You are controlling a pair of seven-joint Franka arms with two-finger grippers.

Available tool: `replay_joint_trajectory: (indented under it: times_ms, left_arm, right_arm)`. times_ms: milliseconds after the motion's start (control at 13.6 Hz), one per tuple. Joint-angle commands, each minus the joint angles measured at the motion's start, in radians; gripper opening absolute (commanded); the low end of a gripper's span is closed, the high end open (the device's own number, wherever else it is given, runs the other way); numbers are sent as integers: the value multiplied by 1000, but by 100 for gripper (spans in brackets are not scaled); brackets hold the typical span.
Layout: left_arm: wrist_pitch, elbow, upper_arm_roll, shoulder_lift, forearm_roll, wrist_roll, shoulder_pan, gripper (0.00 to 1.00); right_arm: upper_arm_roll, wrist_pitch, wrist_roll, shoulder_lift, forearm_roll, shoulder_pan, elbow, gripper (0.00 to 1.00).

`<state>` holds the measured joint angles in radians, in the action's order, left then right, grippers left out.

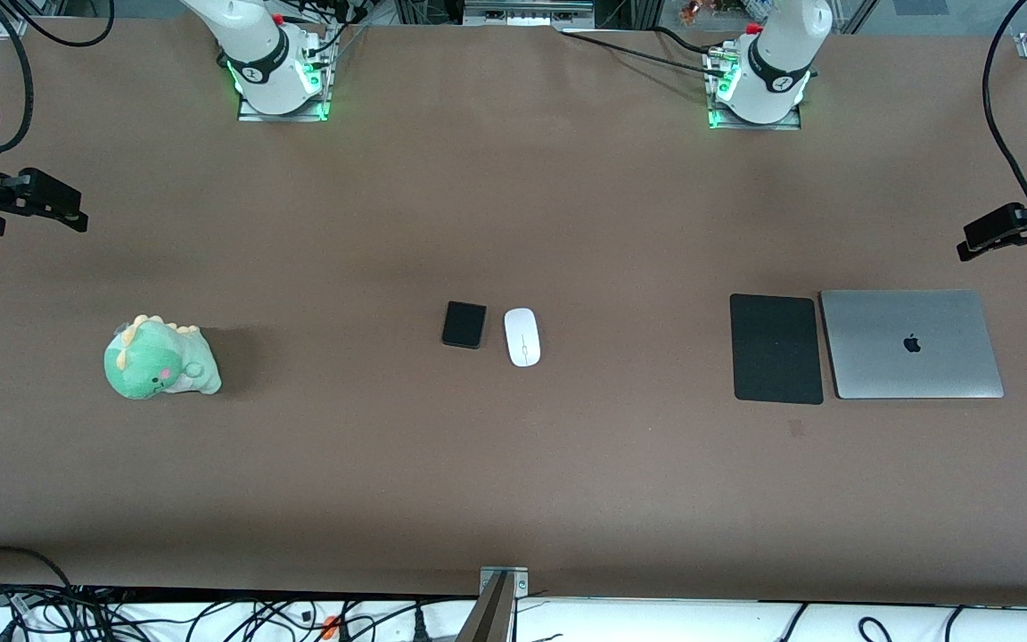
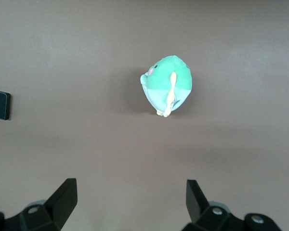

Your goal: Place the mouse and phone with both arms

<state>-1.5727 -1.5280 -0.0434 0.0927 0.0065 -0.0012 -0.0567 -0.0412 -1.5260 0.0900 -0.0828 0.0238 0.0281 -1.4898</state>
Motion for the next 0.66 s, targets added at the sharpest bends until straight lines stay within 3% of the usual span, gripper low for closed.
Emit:
replay_joint_trajectory:
  times_ms: [0, 442, 590]
  left_arm:
    - [-17, -23, 13, -19, 7, 6, -8, 100]
    - [-87, -37, 20, 27, -49, -22, 15, 100]
    - [-140, -32, 75, 96, -69, -112, 24, 100]
  right_arm:
    - [7, 1, -3, -8, 15, -7, 16, 100]
    - [6, 1, 2, -8, 15, -8, 16, 100]
    - [6, 1, 5, -8, 15, -8, 16, 100]
